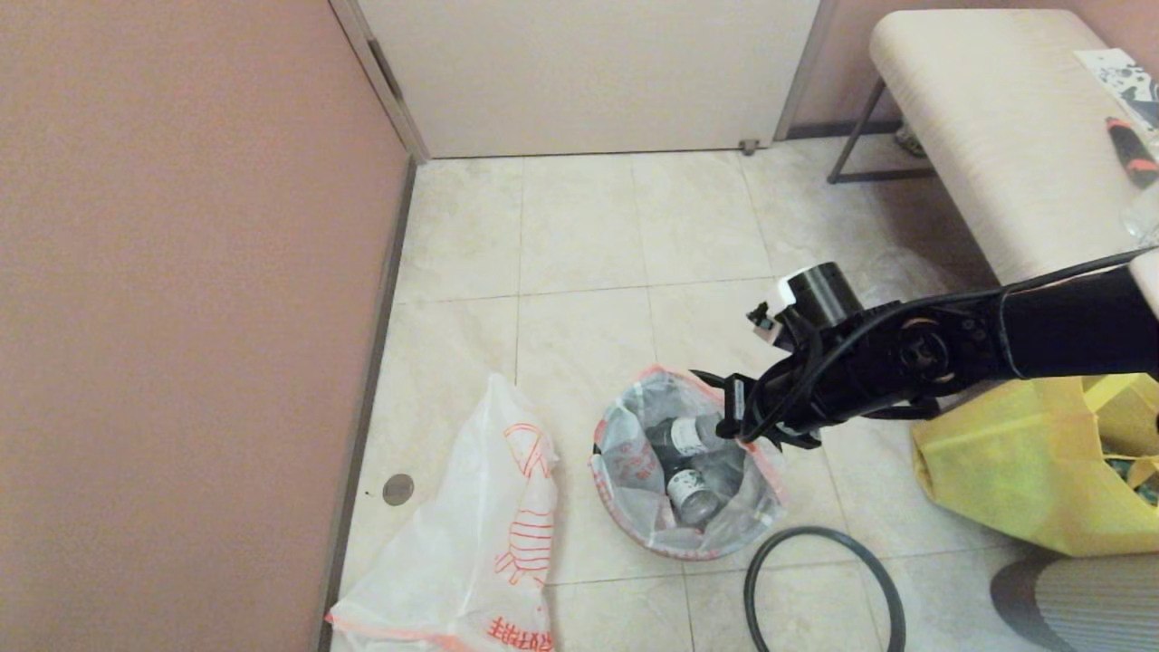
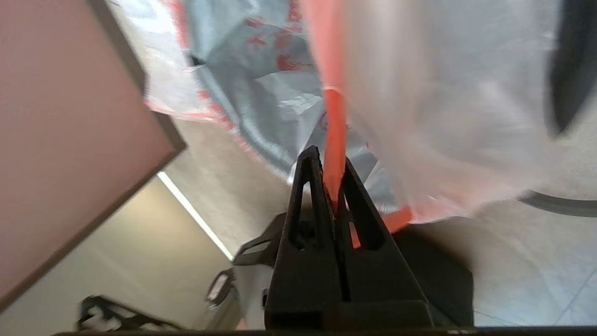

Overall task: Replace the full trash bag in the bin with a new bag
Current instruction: Place the trash bag on the floor

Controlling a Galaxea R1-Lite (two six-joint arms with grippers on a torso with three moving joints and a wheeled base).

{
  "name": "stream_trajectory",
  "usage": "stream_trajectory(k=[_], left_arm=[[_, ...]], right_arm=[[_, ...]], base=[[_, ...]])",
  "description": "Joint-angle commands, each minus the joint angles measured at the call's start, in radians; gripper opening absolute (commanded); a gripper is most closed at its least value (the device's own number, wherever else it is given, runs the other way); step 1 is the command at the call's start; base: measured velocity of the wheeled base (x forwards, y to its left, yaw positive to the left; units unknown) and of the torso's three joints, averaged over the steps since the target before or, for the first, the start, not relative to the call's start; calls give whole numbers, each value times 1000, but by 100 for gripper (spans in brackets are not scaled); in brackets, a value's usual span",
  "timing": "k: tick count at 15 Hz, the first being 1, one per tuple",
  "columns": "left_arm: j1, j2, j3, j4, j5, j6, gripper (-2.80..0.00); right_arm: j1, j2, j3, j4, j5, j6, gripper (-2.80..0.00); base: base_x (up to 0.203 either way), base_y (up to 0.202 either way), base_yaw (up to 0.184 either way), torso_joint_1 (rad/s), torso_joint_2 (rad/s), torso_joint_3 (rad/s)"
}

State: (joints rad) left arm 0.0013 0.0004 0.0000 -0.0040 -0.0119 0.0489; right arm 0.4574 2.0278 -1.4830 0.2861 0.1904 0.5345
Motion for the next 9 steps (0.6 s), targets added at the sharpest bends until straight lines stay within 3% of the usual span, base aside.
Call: stream_trajectory(k=[1,6,9], left_arm=[[0,0,5,-1,1,0,-280],[0,0,5,-1,0,0,-280],[0,0,5,-1,0,0,-280]], right_arm=[[1,-96,0,15,7,5,-280],[10,-209,-2,44,103,75,-280],[39,-276,-4,61,112,81,-280]], base=[[0,0,0,0,0,0],[0,0,0,0,0,0],[0,0,0,0,0,0]])
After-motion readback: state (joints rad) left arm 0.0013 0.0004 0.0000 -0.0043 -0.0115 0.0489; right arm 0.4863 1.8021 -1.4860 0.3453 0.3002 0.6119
